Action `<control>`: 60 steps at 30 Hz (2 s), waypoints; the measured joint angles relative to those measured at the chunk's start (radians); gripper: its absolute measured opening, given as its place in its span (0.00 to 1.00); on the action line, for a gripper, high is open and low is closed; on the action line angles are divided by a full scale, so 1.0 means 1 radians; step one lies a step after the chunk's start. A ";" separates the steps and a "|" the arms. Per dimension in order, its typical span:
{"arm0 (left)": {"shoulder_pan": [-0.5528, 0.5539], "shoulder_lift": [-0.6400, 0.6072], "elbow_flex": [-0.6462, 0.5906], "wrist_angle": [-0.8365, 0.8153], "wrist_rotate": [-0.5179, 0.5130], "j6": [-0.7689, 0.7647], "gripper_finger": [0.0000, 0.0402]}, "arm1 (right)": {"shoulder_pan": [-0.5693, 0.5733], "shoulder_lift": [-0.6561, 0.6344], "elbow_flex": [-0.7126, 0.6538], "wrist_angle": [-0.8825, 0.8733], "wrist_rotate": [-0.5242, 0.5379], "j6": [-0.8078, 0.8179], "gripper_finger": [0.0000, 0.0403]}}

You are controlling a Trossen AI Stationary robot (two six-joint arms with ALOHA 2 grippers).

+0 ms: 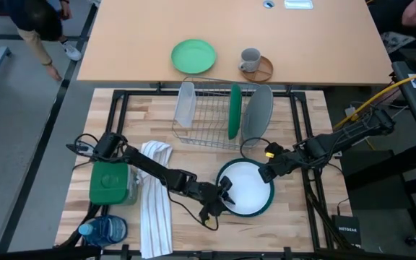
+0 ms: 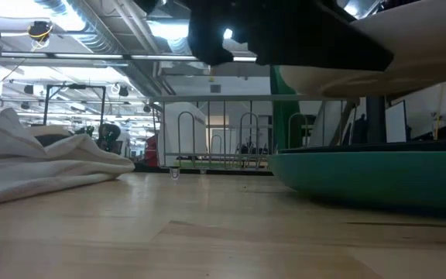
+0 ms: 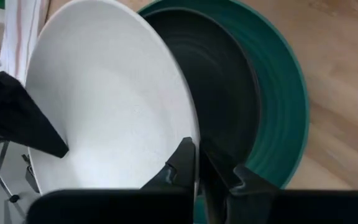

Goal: Sort dishes
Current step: Put the white plate in the dish rack

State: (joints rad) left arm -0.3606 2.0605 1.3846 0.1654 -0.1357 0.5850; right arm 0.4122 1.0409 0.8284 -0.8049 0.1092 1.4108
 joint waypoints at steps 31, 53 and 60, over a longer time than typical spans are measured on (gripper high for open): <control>-0.093 0.003 -0.003 -0.002 -0.171 0.071 0.02 | 0.000 -0.001 0.009 0.061 -0.074 -0.124 0.10; -0.143 -0.261 -0.002 -0.119 -0.369 -0.370 0.01 | 0.000 -0.002 0.387 -0.241 0.300 -0.512 0.10; -0.135 -0.470 -0.003 -0.216 -0.539 -0.559 0.01 | 0.000 -0.026 0.465 -0.317 0.446 -0.606 0.10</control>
State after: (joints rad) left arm -0.4953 1.5904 1.3819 -0.0502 -0.6750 0.0259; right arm 0.4122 1.0153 1.2934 -1.1221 0.5553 0.8047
